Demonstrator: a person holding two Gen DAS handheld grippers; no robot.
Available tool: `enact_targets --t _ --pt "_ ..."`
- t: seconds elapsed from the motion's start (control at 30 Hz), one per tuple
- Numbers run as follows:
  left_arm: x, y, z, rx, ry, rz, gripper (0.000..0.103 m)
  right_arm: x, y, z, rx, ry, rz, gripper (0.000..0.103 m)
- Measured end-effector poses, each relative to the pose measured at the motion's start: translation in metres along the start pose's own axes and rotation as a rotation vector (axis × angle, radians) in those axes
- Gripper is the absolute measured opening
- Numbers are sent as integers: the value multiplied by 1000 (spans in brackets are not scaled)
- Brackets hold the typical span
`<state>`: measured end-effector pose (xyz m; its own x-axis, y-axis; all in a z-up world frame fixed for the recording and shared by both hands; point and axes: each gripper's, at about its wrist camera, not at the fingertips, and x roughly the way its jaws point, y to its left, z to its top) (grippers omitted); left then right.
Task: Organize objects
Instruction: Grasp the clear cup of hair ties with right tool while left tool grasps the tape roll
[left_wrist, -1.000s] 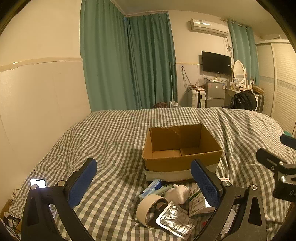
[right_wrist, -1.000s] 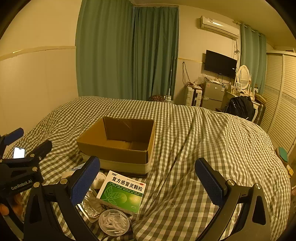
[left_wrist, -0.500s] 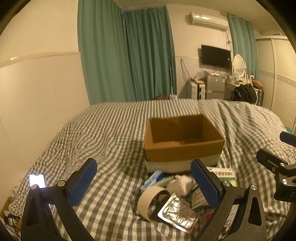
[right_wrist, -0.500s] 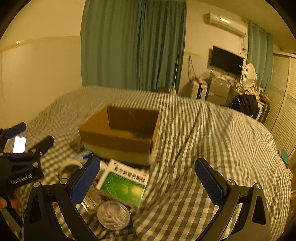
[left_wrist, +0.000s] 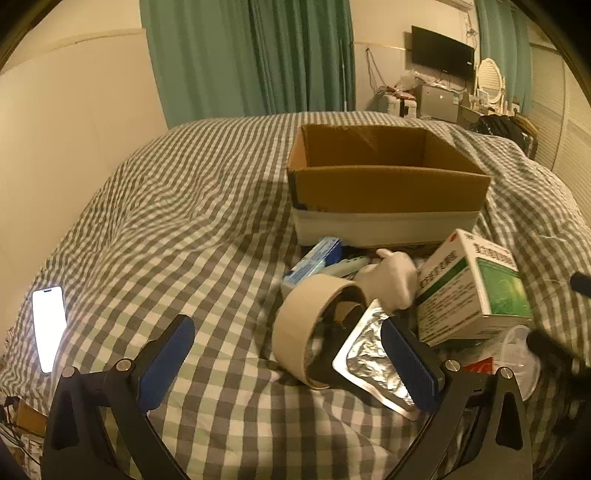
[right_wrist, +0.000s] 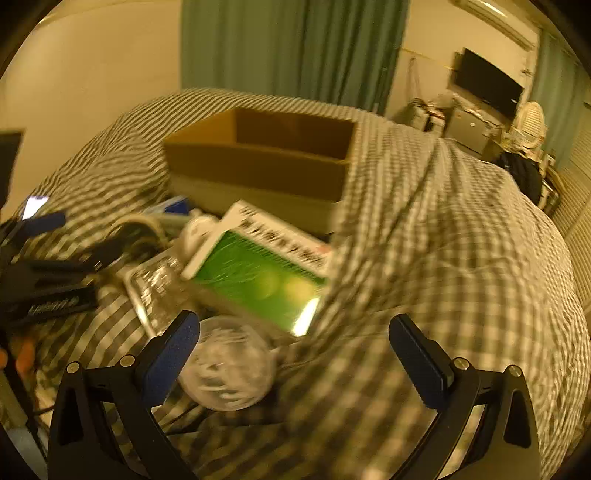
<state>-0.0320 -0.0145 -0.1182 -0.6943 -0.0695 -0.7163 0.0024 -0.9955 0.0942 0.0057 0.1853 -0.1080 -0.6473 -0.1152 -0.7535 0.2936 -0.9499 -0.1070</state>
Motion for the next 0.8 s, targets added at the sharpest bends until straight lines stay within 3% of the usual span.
enact_targets --t 0.17,0.3,0.37,0.4,0.47,0.5,0.8 --pt "22 5 -8 -16 69 -2 94 22 25 -12 -64 94 62 100" --pt "29 5 -13 -6 84 -6 83 41 34 -23 -76 181 107 77" --pt "30 2 -14 7 91 -31 61 39 32 -23 -70 179 113 64" --pt "30 0 -15 17 101 -49 55 36 30 -23 -68 170 114 62" --pt "30 -3 -17 28 107 -60 30 30 28 -23 -65 151 124 62" --pt "29 -4 -18 31 102 -60 26 28 28 -24 -68 146 127 62" --pt "-1 8 -2 5 -2 -53 21 -14 15 -6 -43 39 174 62"
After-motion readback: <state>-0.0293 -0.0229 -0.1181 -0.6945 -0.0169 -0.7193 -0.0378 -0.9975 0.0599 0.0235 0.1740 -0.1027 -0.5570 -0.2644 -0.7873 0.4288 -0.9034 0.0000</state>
